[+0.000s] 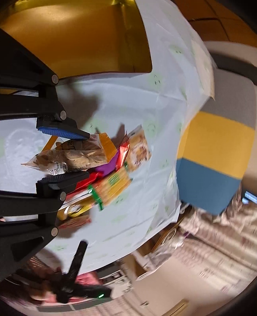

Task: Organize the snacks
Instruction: 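Grasp the clear pastry bag with the left gripper while the right grasps the red-and-white snack, then lower the pastry bag into the gold tray and open the left gripper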

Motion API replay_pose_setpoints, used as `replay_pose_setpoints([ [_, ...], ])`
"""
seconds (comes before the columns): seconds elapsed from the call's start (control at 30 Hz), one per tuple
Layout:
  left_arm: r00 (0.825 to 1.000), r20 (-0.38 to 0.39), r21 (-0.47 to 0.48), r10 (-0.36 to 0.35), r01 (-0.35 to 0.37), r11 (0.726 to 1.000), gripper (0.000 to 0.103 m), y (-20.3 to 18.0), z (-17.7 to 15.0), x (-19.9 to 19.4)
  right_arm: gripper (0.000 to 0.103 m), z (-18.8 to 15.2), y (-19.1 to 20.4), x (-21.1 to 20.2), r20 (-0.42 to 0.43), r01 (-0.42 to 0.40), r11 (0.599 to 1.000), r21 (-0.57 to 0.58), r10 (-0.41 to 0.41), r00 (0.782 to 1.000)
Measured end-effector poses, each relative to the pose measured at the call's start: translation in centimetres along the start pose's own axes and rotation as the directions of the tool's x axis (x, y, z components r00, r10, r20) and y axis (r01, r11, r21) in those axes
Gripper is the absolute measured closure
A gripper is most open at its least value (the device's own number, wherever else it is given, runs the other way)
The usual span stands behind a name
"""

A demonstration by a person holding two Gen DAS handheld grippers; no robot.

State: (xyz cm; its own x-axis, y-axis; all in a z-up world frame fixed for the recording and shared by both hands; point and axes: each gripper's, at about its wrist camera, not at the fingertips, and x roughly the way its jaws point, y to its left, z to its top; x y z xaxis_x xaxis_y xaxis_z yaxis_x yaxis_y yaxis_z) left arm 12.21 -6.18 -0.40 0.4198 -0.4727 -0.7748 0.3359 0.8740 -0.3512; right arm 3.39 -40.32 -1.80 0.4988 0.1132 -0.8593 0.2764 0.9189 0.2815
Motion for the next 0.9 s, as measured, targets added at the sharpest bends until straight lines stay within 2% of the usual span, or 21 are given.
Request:
replay_pose_setpoints([
  [0.1,0.999,0.014,-0.001,-0.04,0.04,0.999,0.071,-0.1,-0.4,-1.3,0.038,-0.5,1.5,1.4,-0.049,0.02,0.999,-0.047,-0.023,0.999],
  [0.2,0.998,0.05,-0.009,-0.049,0.049,0.999,0.071,0.4,-0.4,-3.5,0.038,-1.0,2.9,3.0,-0.083,0.046,0.994,-0.102,-0.055,0.995],
  [0.37,0.992,0.13,-0.053,-0.01,0.017,0.998,0.071,3.4,0.1,-7.2,0.041,-1.6,3.6,5.6,-0.138,0.078,0.987,-0.143,-0.098,0.986],
  [0.4,0.99,0.141,-0.073,0.003,0.007,0.997,0.071,4.3,0.3,-7.8,0.043,-1.6,3.7,6.0,-0.144,0.09,0.983,-0.157,-0.113,0.983],
  [0.47,0.985,0.165,-0.113,0.044,-0.025,0.993,0.071,6.3,0.7,-8.9,0.061,-1.7,4.2,6.5,-0.157,0.108,0.976,-0.189,-0.139,0.978],
  [0.53,0.98,0.178,-0.155,0.087,-0.06,0.986,0.071,8.4,1.0,-9.6,0.067,-2.1,4.7,6.9,-0.144,0.153,0.96,-0.236,-0.19,0.971],
  [0.7,0.969,0.158,-0.224,0.192,-0.155,0.962,0.071,12.5,2.0,-9.0,0.067,-2.6,5.6,7.6,-0.13,0.178,0.944,-0.277,-0.22,0.967],
  [0.9,0.974,0.083,-0.252,0.21,-0.183,0.95,0.071,14.7,3.6,-4.7,0.066,-3.2,6.4,8.2,-0.11,0.197,0.929,-0.315,-0.242,0.964],
])
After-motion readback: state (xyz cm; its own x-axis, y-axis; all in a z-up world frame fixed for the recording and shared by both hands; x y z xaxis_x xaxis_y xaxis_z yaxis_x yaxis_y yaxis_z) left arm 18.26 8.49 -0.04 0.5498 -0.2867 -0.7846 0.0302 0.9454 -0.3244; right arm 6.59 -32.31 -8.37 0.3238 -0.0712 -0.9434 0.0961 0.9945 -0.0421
